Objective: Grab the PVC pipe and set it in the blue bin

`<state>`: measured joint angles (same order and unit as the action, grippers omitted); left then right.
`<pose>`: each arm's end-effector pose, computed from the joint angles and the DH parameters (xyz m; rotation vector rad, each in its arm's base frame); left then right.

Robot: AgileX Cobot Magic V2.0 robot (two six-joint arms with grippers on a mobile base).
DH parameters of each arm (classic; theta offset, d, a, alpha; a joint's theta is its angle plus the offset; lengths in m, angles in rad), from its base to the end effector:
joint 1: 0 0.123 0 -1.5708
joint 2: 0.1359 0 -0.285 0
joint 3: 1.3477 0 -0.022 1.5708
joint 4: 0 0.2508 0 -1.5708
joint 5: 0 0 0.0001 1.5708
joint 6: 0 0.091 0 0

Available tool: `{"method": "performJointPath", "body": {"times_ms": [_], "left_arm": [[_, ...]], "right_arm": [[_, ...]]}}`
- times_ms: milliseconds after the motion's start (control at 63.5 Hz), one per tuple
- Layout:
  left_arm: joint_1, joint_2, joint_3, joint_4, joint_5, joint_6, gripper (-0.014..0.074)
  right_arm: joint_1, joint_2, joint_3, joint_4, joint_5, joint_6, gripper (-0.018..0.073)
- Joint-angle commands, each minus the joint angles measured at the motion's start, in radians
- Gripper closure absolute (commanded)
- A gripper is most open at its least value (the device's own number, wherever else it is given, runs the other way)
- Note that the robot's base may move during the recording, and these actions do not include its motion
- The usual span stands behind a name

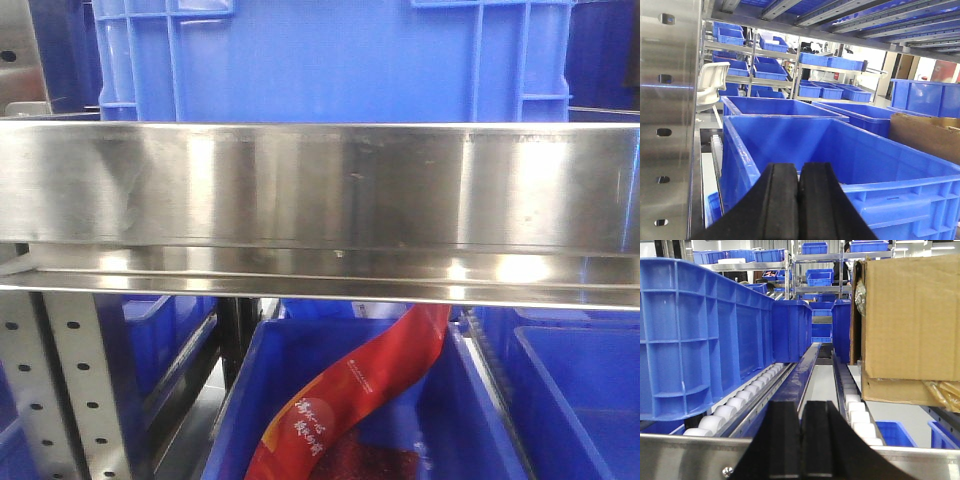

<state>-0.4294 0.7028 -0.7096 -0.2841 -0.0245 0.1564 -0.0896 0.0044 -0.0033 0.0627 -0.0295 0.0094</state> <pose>0.1344 -0.0609 0.3910 0.2152 1.4531 -0.4495 0.0559 -0.0052 0.2167 0.1190 1.4504 -0.0157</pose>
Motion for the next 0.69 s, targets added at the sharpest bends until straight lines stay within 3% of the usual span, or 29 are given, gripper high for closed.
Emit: {"method": "performJointPath", "body": {"times_ms": [0, 142, 677], "left_arm": [[-0.007, -0.007, 0.001, 0.0, -0.013, 0.001, 0.0707], [-0.007, -0.007, 0.001, 0.0, -0.013, 0.001, 0.0707], [-0.007, -0.007, 0.001, 0.0, -0.013, 0.001, 0.0707]], "right_arm": [[-0.026, -0.004, 0.003, -0.001, -0.022, -0.017, 0.0727], [-0.071, -0.004, 0.003, -0.001, -0.033, -0.017, 0.0727], [-0.071, -0.004, 0.003, -0.001, -0.053, -0.017, 0.0727]]}}
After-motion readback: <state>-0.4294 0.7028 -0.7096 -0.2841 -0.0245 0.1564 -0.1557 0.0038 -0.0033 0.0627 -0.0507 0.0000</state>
